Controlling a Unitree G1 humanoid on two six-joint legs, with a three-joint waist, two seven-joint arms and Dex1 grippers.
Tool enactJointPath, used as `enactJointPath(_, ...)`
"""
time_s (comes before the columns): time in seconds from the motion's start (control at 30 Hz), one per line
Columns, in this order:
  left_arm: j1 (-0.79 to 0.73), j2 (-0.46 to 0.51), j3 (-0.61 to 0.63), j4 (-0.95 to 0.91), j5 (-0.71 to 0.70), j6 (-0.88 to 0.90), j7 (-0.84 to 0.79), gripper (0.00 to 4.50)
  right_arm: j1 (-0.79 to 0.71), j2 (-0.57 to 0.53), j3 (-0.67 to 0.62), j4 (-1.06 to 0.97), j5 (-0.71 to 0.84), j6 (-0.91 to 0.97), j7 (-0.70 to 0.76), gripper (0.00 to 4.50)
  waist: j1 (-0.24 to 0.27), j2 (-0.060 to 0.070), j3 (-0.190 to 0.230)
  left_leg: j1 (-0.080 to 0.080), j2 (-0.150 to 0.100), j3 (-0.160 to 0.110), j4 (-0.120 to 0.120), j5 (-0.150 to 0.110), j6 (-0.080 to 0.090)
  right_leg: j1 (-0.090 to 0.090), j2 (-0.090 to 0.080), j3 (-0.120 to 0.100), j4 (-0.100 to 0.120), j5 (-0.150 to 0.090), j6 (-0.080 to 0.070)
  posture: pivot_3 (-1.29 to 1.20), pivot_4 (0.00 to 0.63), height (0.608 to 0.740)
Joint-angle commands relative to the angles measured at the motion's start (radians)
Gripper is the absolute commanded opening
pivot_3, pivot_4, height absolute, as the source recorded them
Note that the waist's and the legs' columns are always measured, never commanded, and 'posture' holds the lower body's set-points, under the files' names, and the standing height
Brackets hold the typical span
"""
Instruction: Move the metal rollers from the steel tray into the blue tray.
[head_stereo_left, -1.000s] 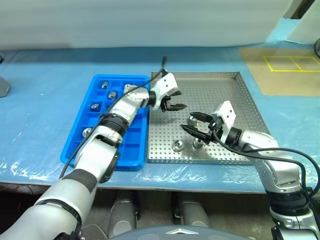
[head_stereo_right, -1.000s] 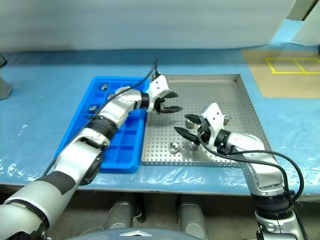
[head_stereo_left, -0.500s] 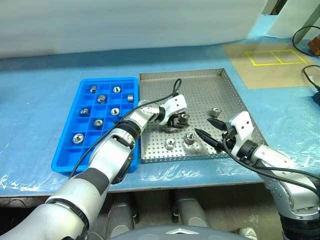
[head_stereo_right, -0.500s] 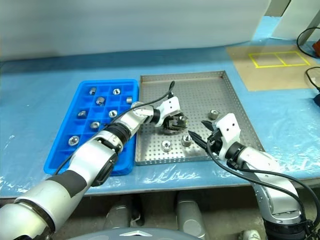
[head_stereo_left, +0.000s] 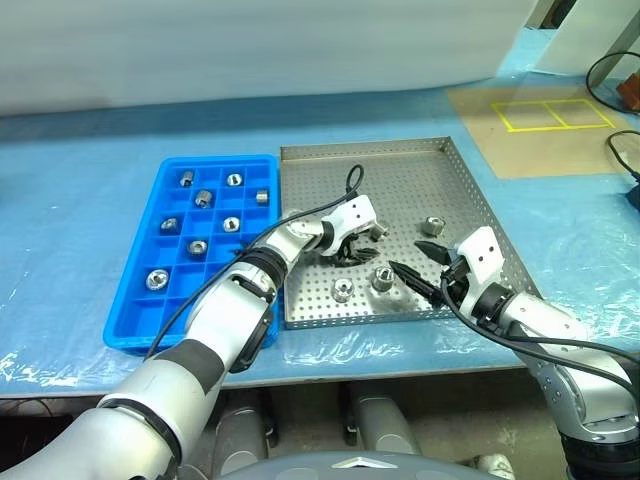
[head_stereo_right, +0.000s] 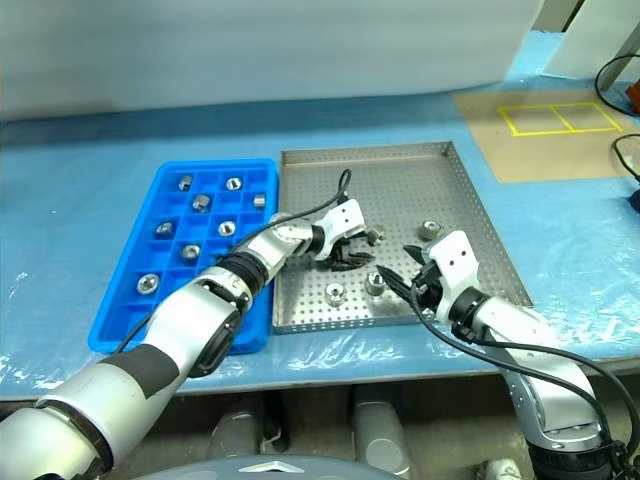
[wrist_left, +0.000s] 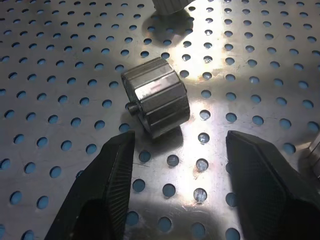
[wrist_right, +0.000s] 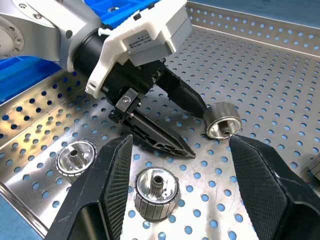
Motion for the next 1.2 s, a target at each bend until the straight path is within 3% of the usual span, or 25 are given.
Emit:
enactJointPath(0.03,-0.014,-0.008,0.034,0.001,-0.003,0.016,0.078,3.10,0.008,-0.007,0.006,-0.030,-0.010,-0.025,-0.006,3.13,0.000,0.000,0.000,0.000,-0.001,0.000,0.000,0.000,0.000,0.000,-0.001,0.000,0.000,0.000,0.000,-0.63,0.150,0.740)
enactJointPath(0.27,-0.050,-0.047,0.111,-0.010,-0.048,0.040,0.142,3.10,0.018,-0.005,0.028,-0.020,-0.026,-0.038,-0.006,3.13,-0.019,0.000,0.000,0.000,-0.004,0.000,0.004,-0.001,0.002,0.002,-0.004,0.000,-0.002,-0.002,0.003,-0.63,0.150,0.740)
enactJointPath(0.7,-0.046,-0.058,0.102,-0.017,-0.015,0.036,0.153,3.10,0.005,0.002,0.051,-0.006,-0.034,-0.049,-0.004,3.13,-0.051,0.000,0.000,-0.008,-0.003,-0.001,0.001,-0.002,0.008,-0.006,-0.004,-0.003,-0.003,0.000,0.001,-0.62,0.150,0.740)
enactJointPath(0.97,-0.070,0.019,0.162,-0.112,-0.097,0.046,-0.030,3.10,0.000,0.005,0.073,0.010,-0.039,-0.062,-0.003,3.13,-0.050,0.000,0.000,-0.007,-0.003,0.000,0.002,-0.003,0.006,-0.004,-0.004,-0.003,-0.003,0.000,0.001,-0.59,0.150,0.740)
enactJointPath(1.1,-0.026,0.089,0.172,-0.283,-0.199,0.142,-0.321,3.10,-0.005,0.003,0.079,0.022,-0.036,-0.069,0.005,3.13,-0.048,0.001,0.000,-0.007,-0.003,0.000,0.001,-0.003,0.006,-0.004,-0.004,-0.003,-0.002,0.000,0.001,-0.57,0.150,0.740)
enactJointPath(1.2,0.050,0.150,0.111,-0.386,-0.191,0.136,-0.462,3.10,-0.022,-0.005,0.087,0.043,-0.036,-0.077,0.021,3.13,-0.047,0.001,0.000,-0.006,-0.003,0.000,0.000,-0.002,0.007,-0.004,-0.004,-0.003,-0.003,0.000,0.001,-0.55,0.150,0.740)
